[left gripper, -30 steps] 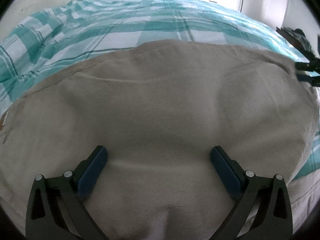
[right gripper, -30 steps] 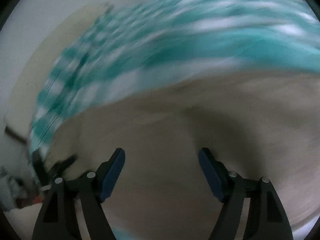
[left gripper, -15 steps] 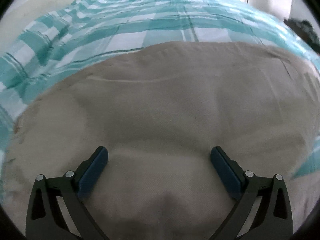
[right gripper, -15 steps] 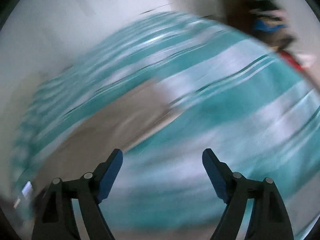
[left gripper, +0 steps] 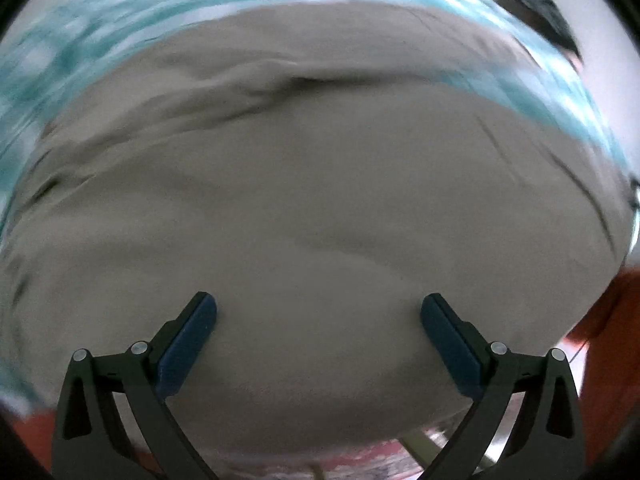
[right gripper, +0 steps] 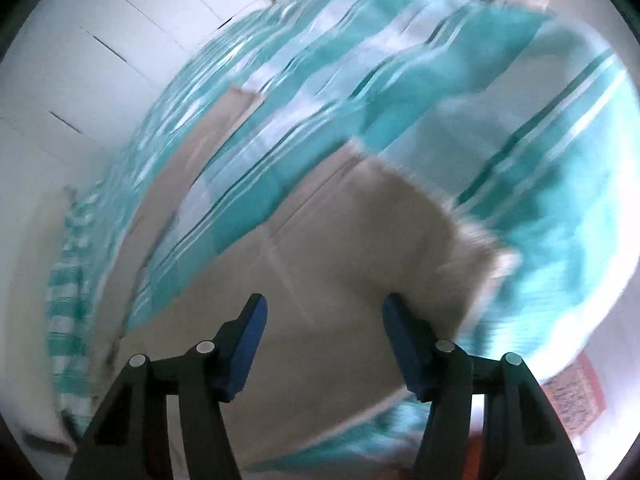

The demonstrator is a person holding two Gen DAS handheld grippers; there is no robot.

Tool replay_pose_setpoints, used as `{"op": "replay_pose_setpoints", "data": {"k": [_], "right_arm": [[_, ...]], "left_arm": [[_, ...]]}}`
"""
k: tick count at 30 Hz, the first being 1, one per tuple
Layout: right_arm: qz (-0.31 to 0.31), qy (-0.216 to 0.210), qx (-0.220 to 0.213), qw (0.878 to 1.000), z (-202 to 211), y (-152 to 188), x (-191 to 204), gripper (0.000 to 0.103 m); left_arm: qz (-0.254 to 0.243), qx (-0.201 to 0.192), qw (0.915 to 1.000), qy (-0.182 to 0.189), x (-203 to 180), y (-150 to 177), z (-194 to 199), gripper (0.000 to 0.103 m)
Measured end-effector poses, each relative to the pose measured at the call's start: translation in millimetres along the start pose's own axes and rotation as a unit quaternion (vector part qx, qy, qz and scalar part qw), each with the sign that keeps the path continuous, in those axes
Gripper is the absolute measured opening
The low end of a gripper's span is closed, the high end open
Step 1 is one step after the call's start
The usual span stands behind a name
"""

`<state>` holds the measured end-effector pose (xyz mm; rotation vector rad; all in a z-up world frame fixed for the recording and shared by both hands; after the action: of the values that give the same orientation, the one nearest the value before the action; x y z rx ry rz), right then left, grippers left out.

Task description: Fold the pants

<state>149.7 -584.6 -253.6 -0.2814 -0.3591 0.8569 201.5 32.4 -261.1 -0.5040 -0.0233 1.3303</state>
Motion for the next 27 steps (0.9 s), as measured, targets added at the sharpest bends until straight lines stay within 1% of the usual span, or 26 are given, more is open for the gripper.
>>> {"op": "replay_pose_setpoints", "data": {"k": [1, 2, 3, 4, 6, 8, 9, 10, 12, 13, 14, 16, 19, 24, 27], "right_arm": [[0.023, 0.027, -0.017, 0.999, 13, 6, 3, 0.080], [0.049, 0.044, -0.039, 0.997, 26, 18, 22, 0.085], [0.061, 0.041, -0.053, 0.996, 35, 15, 34, 0.085], [0.073, 0.030, -0.066, 0.995, 46, 18, 45, 0.085], [0.101, 0.009, -0.088, 0.991, 55, 35, 82, 0.085], [0.141, -0.001, -0.109, 0.984, 57, 56, 118, 0.085], [0.154, -0.003, -0.115, 0.981, 56, 63, 128, 0.085], [0.170, -0.006, -0.118, 0.978, 47, 69, 142, 0.085], [0.191, 0.007, -0.098, 0.977, 23, 87, 154, 0.085], [0.194, 0.014, -0.079, 0.978, 13, 95, 154, 0.085], [0.196, 0.024, -0.057, 0.979, 1, 103, 150, 0.085], [0.194, 0.022, -0.048, 0.980, -5, 108, 145, 0.086], [0.185, 0.017, -0.049, 0.981, -4, 107, 143, 0.087], [0.204, 0.023, -0.059, 0.977, -6, 109, 147, 0.091], [0.211, 0.026, -0.063, 0.975, -10, 109, 148, 0.092]], "left_arm": [[0.007, -0.023, 0.9996, -0.013, 12, -3, 15, 0.102], [0.015, -0.046, 0.9984, -0.028, 24, -6, 28, 0.102], [0.030, -0.069, 0.9961, -0.047, 41, -12, 41, 0.102], [0.058, -0.082, 0.9931, -0.061, 61, -16, 48, 0.102], [0.106, -0.087, 0.9885, -0.063, 92, -16, 47, 0.102], [0.132, -0.071, 0.9854, -0.080, 120, -4, 34, 0.102], [0.125, -0.068, 0.9868, -0.078, 120, 1, 28, 0.102], [0.107, -0.066, 0.9886, -0.083, 117, 2, 24, 0.102], [0.062, -0.059, 0.9888, -0.122, 108, 3, 21, 0.102], [0.057, -0.059, 0.9881, -0.130, 108, 3, 20, 0.102], [0.059, -0.062, 0.9878, -0.130, 108, 3, 20, 0.102], [0.069, -0.070, 0.9878, -0.120, 110, 1, 19, 0.102], [0.070, -0.070, 0.9875, -0.123, 108, -2, 16, 0.102], [0.063, -0.083, 0.9851, -0.137, 108, 5, 18, 0.103], [0.057, -0.074, 0.9855, -0.142, 106, 6, 22, 0.102]]}}
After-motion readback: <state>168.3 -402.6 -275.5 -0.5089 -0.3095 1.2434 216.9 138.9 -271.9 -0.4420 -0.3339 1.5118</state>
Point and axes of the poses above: each gripper's, at about its wrist camera, not at the fingertips, and z roughly against the way its jaws point, x to its left, y to its underside, the point moved 9 cm from there along -z, roughly the way its jaws point, and after that the axes turned 13 degrees about y, right-handed, at the moved point
